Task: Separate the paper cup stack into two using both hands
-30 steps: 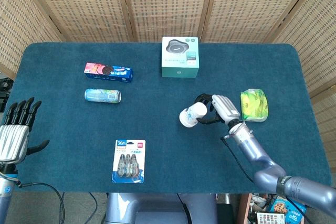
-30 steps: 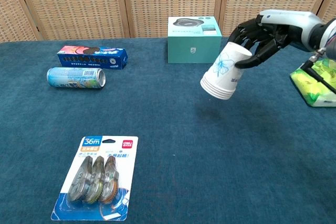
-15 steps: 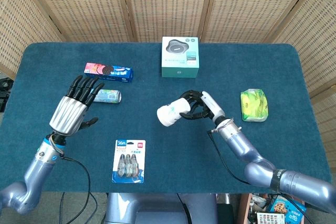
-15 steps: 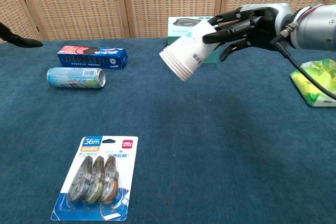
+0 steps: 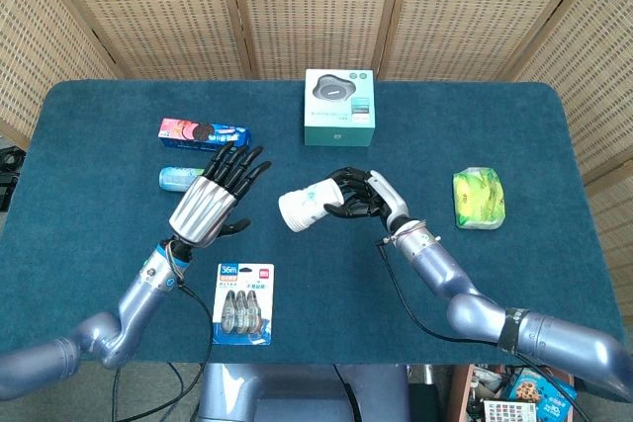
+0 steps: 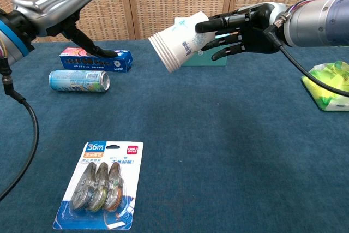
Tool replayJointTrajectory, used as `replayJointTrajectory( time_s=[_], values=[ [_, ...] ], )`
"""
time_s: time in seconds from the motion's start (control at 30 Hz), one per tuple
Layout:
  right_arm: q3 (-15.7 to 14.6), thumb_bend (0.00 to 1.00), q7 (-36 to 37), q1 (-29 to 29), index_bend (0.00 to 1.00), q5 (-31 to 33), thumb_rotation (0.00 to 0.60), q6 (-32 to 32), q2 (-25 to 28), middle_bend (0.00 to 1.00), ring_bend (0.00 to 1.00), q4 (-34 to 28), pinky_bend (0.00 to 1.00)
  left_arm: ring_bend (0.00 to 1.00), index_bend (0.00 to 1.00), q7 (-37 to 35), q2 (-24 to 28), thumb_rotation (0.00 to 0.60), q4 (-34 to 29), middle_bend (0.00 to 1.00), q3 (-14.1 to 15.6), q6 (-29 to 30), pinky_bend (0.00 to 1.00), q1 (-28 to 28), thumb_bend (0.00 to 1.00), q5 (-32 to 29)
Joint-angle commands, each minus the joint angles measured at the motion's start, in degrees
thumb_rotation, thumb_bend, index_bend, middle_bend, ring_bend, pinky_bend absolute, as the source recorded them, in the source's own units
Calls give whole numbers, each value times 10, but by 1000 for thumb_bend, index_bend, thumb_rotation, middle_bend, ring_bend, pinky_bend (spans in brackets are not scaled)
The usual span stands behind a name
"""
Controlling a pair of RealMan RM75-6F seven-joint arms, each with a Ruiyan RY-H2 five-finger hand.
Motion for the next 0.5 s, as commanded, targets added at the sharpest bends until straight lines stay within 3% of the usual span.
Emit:
replayJointTrajectory(
  time_s=[0.03,0.13,0.3,0.5],
  values=[
    [0,486,0,0,499,4,600,-1,2,536,429,-3,556,0,183,-10,-26,600,25,0,-3,0,0,-19,103,3],
    [0,486,2,-2,499,10,600,-2,3,536,429,-4,556,0,246,-15,-50,600,50,0,-6,9,0,-33,103,8],
    [-3,486,2,-3,499,13,600,-5,2,537,429,-3,556,0,261,-25,-83,600,81,0,-10,20,0,-53,103,8],
    [-4,486,2,-7,499,10,600,-8,2,538,429,-3,556,0,289,-33,-116,600,113,0,-13,35,0,-73,195,9]
  ],
)
